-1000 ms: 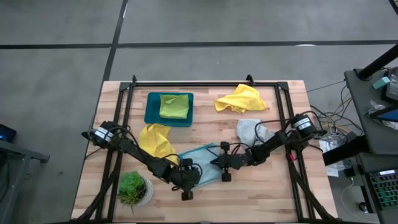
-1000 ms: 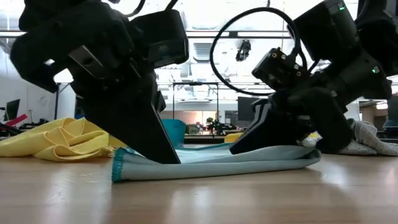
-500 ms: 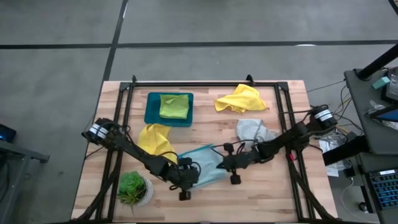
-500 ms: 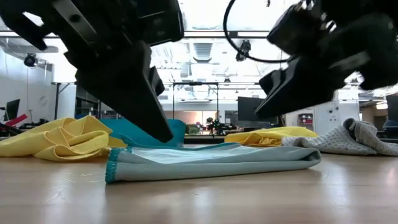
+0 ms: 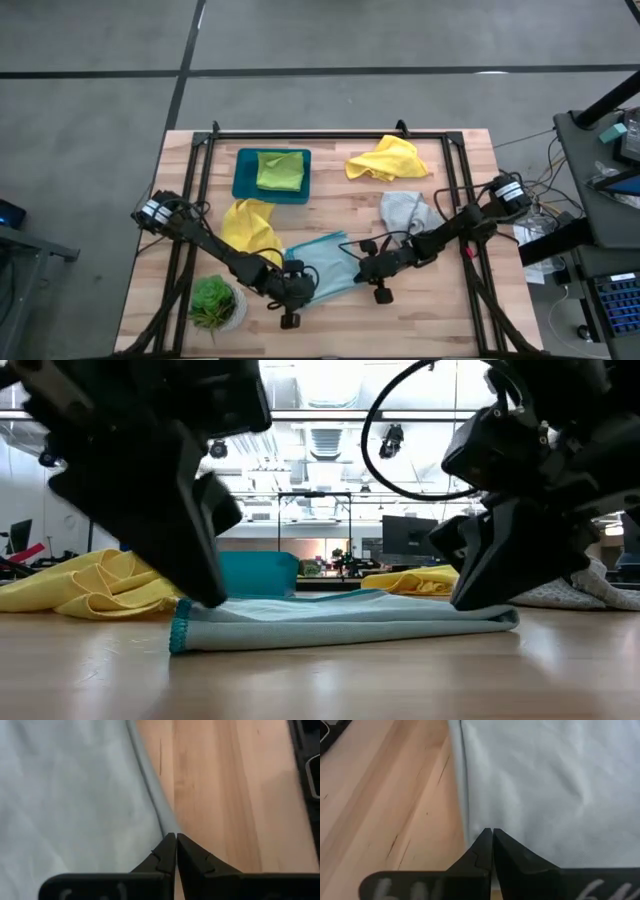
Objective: Fold microfiber towels
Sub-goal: Fold the blue microfiber towel
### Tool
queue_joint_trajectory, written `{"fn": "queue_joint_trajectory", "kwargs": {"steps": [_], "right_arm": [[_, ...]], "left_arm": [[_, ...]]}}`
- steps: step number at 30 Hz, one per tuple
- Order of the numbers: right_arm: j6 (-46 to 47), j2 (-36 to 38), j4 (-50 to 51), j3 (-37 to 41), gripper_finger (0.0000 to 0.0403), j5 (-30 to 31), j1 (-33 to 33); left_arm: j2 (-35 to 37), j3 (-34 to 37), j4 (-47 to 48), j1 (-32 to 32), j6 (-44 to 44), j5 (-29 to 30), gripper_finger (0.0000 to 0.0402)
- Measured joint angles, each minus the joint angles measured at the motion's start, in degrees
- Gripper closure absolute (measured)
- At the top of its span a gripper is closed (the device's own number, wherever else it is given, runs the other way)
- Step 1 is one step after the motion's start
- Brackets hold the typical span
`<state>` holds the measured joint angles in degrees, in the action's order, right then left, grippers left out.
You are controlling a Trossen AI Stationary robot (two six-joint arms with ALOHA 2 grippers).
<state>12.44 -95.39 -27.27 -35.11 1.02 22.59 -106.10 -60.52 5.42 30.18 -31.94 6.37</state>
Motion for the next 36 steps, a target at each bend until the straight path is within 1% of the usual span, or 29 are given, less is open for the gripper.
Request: {"fn": "queue_joint_trajectory", "kwargs": {"steps": [4,7,17,20,29,32,36], "right_arm": [[0.03,0.19,-0.06,0.32,0.0394,0.03,-0.21],[0.03,0.45,0.42,0.73,0.0394,0.26,-0.64],[0.51,0.86,1.28,1.73,0.0394,0.39,-1.99],[0.63,1.82,2.43,1.78,0.0394,0.45,-1.99],[1.19,6.00,8.09,1.86,0.0394,0.63,-2.01],[3.28,7.17,8.60,1.86,0.0394,0.67,-2.15],[8.42,8.74,10.54,1.42,0.0394,0.68,-3.61]], "left_arm": [[-1.96,2.22,-5.41,0.15,-2.27,0.20,0.0401],[-2.88,2.48,-7.91,0.27,-2.74,0.20,0.0401],[-2.94,2.52,-8.33,0.30,-3.42,-1.10,0.0401],[-2.01,2.66,-7.50,0.30,-3.25,-1.71,0.0401],[2.47,2.63,-6.76,0.30,1.20,-2.93,0.0401],[4.06,2.52,-4.20,0.17,1.19,-2.90,0.0401],[6.01,2.55,2.31,0.04,0.91,-1.75,0.0401]]}}
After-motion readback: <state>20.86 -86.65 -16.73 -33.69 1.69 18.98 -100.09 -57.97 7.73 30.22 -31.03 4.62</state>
